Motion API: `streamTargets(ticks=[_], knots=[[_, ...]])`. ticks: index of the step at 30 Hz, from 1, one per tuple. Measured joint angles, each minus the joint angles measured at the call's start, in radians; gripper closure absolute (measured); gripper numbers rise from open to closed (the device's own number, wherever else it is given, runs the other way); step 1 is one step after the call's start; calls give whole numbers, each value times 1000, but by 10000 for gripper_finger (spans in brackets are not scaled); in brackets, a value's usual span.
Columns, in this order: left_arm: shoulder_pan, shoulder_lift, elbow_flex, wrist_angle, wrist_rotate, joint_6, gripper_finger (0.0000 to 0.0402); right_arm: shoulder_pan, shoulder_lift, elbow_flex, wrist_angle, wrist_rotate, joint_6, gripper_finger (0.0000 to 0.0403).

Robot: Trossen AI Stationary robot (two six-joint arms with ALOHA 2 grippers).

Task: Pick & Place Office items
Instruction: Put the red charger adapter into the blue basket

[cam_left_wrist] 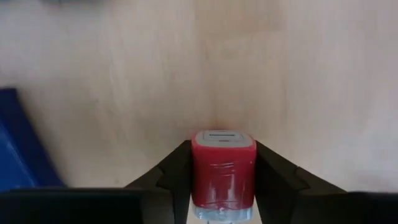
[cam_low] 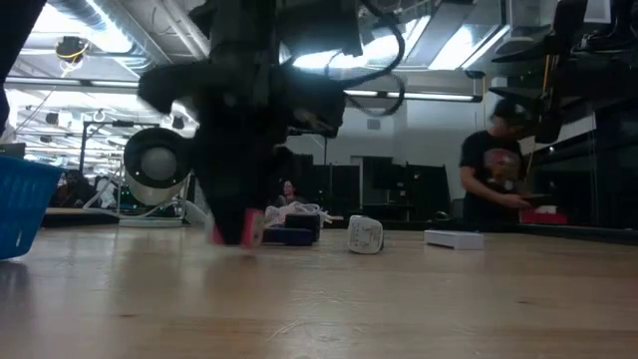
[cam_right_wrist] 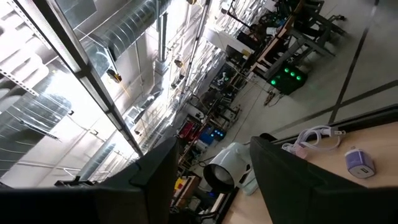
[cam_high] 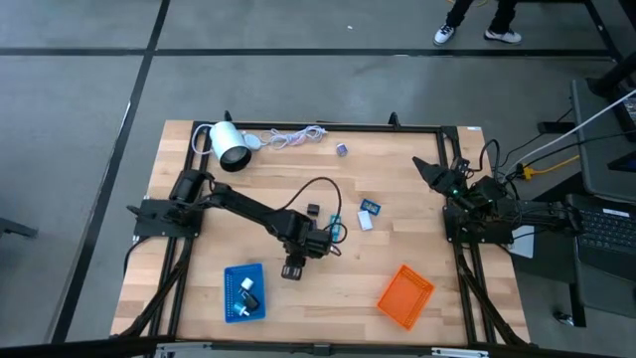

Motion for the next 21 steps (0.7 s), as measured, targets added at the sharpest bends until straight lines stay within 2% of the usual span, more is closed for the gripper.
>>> streamTargets(ticks=[6,14,21], knots=[[52,-87,0,9,51,-20,278,0,0,0,-10,-2,-3,198],[95,-326,0,5,50,-82,278,0,0,0,-16,-5,0,198],[-42,-518,-79,-146,26,-198,278,0,0,0,-25,-5,4,197]])
